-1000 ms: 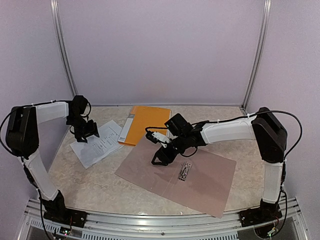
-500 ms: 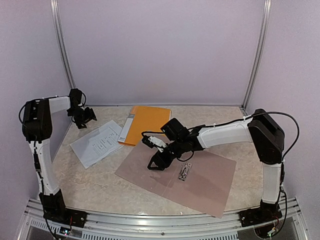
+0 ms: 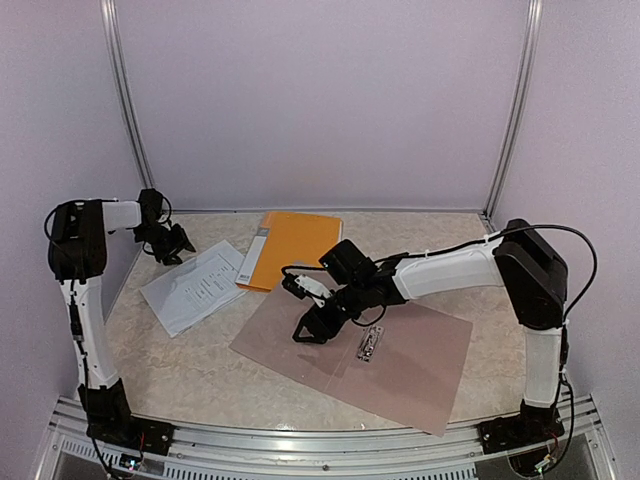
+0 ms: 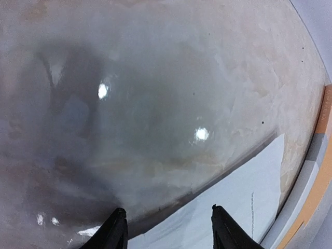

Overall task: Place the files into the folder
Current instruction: Move the file to the center of the board.

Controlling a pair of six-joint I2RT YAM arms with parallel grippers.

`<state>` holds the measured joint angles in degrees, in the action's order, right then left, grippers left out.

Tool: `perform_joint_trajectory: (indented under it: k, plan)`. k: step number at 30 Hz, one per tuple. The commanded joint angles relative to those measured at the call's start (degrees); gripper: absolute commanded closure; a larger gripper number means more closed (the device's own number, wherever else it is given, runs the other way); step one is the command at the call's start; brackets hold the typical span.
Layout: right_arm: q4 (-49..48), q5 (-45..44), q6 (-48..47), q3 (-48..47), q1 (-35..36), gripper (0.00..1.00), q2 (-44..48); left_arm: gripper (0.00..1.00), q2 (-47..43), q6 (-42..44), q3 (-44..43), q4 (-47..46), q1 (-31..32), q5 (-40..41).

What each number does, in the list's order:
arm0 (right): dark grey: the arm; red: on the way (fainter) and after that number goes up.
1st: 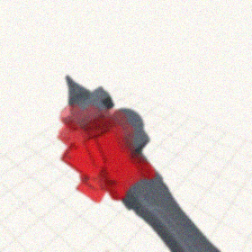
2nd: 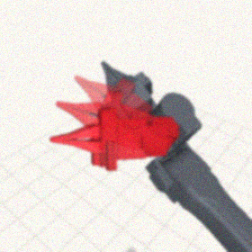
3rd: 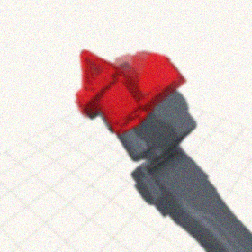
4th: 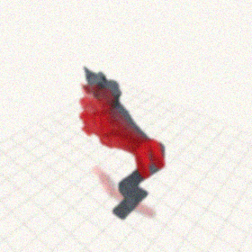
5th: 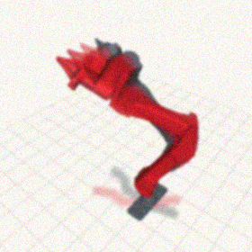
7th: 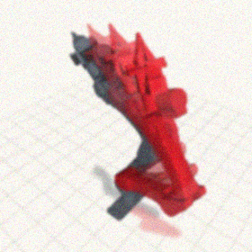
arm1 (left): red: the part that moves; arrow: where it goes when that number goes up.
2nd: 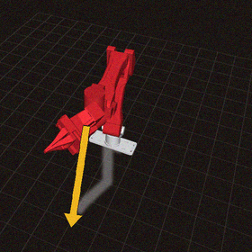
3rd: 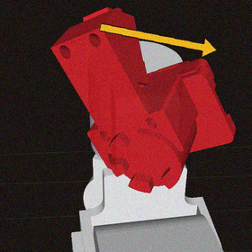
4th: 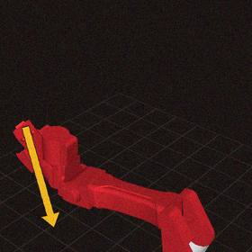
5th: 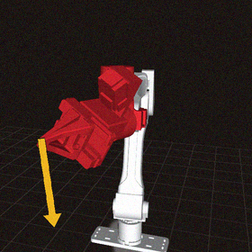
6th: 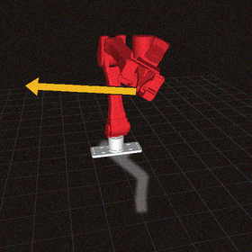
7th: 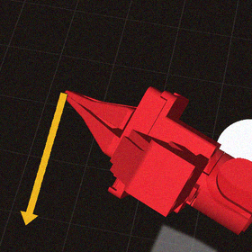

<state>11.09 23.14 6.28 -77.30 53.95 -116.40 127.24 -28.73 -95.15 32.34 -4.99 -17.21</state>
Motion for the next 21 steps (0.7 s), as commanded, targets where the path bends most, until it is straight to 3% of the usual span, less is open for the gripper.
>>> perform_joint_trajectory:
  k: [1, 12, 17, 21]
  plan:
    - [0.3, -0.7, 1.3, -2.2, 0.6, 0.45, -2.7, 0.52, -5.1, -1.9, 12.8, 1.2, 1.0, -3.7]
    - [-3.8, -1.4, 8.8, -9.1, 0.6, 0.36, -6.5, 0.62, -21.1, -5.0, 35.4, -2.8, 8.4, -0.4]
    - [-5.5, 2.4, 11.1, -14.2, 0.7, 0.35, -10.8, 0.64, -25.3, -5.8, 40.8, -4.8, 9.9, 0.0]
    - [-2.3, -0.8, 10.2, -15.7, 0.6, 0.36, -13.2, 0.65, -25.7, -5.7, 42.2, -4.9, 10.9, 1.0]
